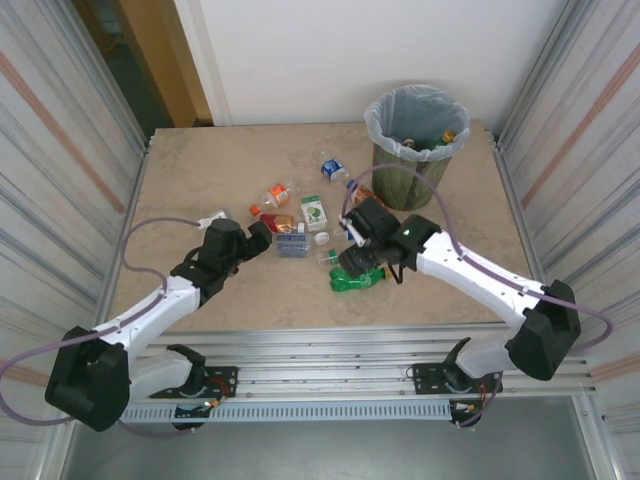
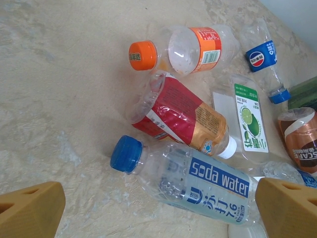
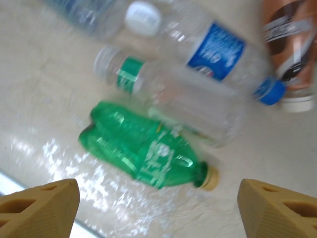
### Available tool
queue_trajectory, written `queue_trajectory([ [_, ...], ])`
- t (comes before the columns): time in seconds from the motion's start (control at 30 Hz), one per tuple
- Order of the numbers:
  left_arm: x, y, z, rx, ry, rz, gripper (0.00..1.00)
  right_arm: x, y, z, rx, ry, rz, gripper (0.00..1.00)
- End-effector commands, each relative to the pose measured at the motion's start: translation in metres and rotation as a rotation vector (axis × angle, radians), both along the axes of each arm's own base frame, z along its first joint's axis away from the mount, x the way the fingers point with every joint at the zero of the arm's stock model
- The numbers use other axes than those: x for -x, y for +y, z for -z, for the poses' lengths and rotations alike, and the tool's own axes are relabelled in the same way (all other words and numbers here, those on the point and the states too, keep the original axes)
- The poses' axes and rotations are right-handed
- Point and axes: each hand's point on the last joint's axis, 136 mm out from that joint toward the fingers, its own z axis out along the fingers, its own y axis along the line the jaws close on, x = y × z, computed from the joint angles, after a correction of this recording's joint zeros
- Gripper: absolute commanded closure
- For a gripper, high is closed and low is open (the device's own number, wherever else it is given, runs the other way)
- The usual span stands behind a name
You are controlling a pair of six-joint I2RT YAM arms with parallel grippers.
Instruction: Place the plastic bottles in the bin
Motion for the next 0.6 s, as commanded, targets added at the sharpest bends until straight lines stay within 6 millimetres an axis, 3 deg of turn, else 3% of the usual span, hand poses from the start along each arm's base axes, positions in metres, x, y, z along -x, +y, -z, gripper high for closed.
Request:
queue_trajectory([
  [0.0,-0.009,-0.006,-0.014,0.041,-0.028,0.0,0.01,0.017,0.006,0.005,0.002,0.0,-0.05,0.13],
  [0.23,-0.012,-0.007,-0.011,0.056,-0.01,-0.003,0.01,0.034,0.008,0.041,0.141,0.018,-0.13,0.06],
  [0.57,-0.007,0.003,-0.009,0.065,-0.01,-0.033,0.01,0.024,0.007,0.083,0.3,0.029,-0.178,0.04],
])
